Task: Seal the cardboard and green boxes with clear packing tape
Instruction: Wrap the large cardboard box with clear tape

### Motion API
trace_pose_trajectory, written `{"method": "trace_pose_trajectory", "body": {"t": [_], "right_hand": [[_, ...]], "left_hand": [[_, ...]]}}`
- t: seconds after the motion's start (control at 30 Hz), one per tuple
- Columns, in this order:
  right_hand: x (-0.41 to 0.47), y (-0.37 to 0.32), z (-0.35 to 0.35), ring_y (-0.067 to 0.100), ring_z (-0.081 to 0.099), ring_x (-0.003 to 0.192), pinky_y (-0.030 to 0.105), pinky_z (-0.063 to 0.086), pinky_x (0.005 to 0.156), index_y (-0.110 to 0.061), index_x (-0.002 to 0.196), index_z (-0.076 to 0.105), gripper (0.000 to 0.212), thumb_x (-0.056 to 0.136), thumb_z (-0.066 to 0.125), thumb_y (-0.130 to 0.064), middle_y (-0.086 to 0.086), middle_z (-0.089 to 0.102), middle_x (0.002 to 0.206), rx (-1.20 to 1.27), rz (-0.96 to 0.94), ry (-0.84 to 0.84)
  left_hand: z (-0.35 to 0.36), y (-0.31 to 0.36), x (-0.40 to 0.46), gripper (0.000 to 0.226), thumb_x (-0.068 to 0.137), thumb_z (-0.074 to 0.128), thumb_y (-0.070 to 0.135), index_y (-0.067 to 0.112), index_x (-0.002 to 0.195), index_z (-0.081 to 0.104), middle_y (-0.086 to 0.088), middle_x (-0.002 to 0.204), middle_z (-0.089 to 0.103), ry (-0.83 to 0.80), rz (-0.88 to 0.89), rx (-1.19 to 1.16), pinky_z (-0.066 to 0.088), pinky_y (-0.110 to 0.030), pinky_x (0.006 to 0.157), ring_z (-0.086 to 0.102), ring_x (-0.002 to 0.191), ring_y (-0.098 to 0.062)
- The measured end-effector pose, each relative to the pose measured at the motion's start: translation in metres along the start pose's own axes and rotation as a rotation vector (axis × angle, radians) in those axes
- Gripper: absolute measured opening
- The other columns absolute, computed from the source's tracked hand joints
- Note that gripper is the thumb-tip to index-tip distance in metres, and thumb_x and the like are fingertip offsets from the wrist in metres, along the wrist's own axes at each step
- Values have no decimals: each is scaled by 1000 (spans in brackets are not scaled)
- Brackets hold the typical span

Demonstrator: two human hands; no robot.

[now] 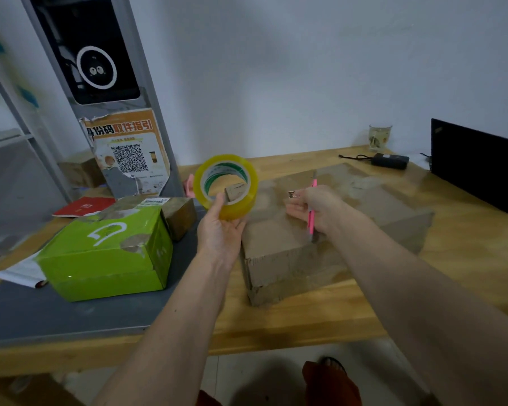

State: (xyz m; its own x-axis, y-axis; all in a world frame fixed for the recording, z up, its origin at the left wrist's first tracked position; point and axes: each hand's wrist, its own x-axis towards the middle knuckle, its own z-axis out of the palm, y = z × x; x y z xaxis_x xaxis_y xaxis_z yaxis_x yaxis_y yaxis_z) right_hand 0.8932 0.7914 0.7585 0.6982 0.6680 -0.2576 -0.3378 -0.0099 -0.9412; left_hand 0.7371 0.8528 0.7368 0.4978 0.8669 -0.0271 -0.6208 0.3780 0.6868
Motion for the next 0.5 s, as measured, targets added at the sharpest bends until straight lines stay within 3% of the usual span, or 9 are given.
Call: {"method": "trace_pose_trajectory", "body": {"t": [0.07,0.13,0.2,0.27,0.37,0.5], "right_hand": [[-13,-8,-23,26,62,70,29,57,51,-3,114,44,16,101,35,0,16,59,90,-34,-65,10],[-13,-17,-62,20,53,57,28,45,41,-10,117,44,16,102,38,-13,7,54,78,-177,-220,184],[-7,-28,-107,23,52,71,33,44,59,-12,122,46,35,98,40,-35,2,52,83,-313,-316,429],[-4,-33,-149,31,53,99,45,43,86,-9,137,36,53,96,34,-43,6,54,108,-352,-279,632],[1,-20,-199,36,45,125,45,35,102,-3,146,20,51,103,27,-29,18,44,140,-429,-158,767],[18,30,-235,39,48,124,38,41,94,8,128,51,36,98,41,-9,25,51,135,-727,-18,664]], "left_hand": [[3,-3,-2,22,98,53,28,23,119,57,-8,135,59,-6,-4,1,41,-40,102,54,126,-26],[8,-7,-5,25,99,53,29,22,122,56,-9,136,59,-22,-15,-6,38,-41,109,55,126,-25],[19,-13,-8,23,99,53,27,21,122,56,-10,135,59,-52,-25,-23,38,-42,111,56,125,-26],[32,-23,-12,16,100,51,25,21,114,57,-12,133,61,-83,-28,-55,42,-43,108,57,124,-27],[50,-40,-17,22,102,48,26,18,121,55,-13,134,60,-121,-25,-88,48,-44,99,59,122,-30],[65,-61,-23,22,101,48,27,18,120,55,-13,134,60,-122,-47,-66,38,-48,111,58,124,-30]]}}
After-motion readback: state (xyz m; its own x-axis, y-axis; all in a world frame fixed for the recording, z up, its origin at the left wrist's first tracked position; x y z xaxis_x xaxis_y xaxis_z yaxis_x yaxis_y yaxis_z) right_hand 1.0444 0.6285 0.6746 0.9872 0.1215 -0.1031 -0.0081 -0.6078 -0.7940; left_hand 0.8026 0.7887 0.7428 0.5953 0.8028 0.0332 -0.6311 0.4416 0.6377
